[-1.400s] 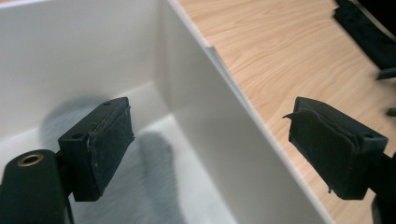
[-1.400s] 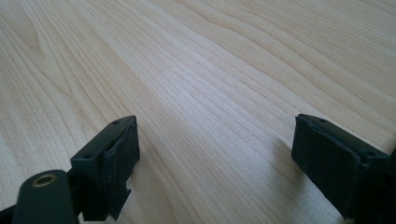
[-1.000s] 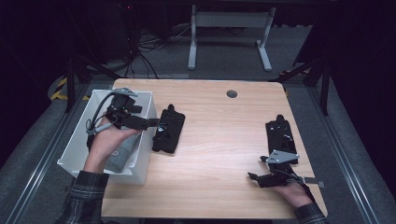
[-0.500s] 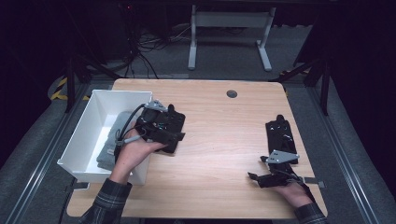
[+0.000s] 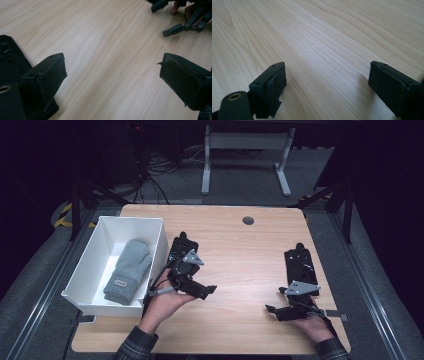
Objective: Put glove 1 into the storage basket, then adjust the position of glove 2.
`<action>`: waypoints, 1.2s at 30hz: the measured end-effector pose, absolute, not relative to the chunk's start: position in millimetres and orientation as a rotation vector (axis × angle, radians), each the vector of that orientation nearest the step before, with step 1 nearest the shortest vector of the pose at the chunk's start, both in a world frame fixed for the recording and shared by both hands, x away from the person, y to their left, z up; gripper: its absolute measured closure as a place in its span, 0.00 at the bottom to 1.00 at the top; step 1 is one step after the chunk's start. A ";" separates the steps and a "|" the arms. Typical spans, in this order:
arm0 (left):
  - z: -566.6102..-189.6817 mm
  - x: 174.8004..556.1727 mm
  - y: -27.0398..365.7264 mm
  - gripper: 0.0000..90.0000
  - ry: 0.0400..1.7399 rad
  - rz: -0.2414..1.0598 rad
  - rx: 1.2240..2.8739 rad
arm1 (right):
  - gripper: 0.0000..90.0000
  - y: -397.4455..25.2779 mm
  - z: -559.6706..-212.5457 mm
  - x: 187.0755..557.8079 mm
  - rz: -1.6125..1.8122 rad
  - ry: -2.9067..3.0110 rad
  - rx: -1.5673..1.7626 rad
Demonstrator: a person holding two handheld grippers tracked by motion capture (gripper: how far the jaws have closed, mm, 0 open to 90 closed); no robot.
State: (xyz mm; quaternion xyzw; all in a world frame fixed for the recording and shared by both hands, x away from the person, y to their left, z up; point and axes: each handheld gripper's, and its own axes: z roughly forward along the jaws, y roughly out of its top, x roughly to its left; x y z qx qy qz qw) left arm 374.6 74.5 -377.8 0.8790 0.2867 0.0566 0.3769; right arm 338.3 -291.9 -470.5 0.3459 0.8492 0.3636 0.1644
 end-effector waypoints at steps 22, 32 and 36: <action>-468.2 362.9 70.0 0.02 0.751 0.177 2.366 | 0.22 -293.8 -466.9 339.3 1.025 2.443 0.999; -477.9 358.1 77.0 0.00 0.678 0.236 2.305 | 0.55 -307.2 -442.3 347.6 1.029 2.369 1.005; -477.9 358.1 77.0 0.00 0.678 0.236 2.304 | 0.83 -317.7 -431.9 359.4 0.997 2.314 1.053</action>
